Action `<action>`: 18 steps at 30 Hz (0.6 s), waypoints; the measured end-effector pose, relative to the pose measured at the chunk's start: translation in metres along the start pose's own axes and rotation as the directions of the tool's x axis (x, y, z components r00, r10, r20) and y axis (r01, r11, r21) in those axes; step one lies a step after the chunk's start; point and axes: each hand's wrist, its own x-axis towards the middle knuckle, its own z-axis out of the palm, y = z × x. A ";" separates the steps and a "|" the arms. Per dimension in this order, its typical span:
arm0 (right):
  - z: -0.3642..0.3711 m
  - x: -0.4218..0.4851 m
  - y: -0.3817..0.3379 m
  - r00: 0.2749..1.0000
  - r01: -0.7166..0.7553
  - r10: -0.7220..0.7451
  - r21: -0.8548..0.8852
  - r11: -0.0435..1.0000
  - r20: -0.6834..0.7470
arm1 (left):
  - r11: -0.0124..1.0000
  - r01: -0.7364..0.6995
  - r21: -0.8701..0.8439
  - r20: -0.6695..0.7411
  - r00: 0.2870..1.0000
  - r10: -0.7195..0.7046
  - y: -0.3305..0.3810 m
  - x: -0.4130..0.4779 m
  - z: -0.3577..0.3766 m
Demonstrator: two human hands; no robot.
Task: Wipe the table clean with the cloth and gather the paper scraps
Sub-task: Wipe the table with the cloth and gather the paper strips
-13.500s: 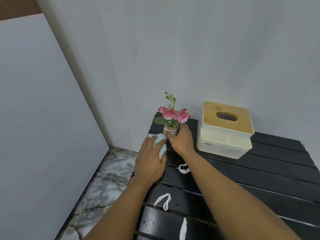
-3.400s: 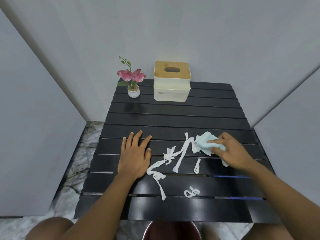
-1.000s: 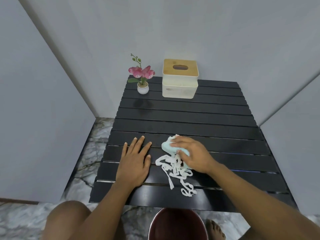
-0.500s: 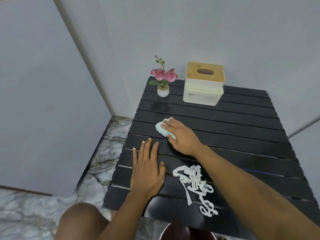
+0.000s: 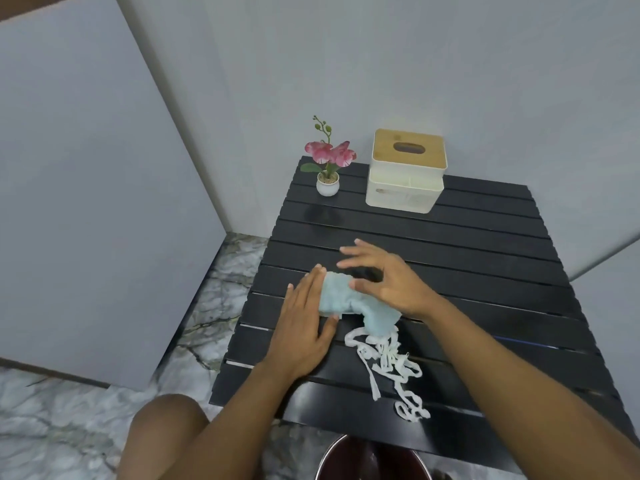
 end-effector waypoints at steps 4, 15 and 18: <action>-0.015 -0.057 0.011 0.841 -0.152 0.252 0.240 0.959 -0.478 | 0.942 -0.316 0.116 0.328 0.907 0.264 0.009 0.042 0.005; 0.008 -0.199 0.052 0.786 -0.519 0.270 -0.356 0.777 -0.556 | 0.895 0.025 0.446 0.112 0.990 -0.084 -0.031 0.045 -0.045; 0.008 -0.193 0.048 0.818 -0.522 0.272 -0.455 0.721 -0.507 | 0.875 -0.017 0.483 0.068 0.998 -0.018 -0.038 0.009 -0.029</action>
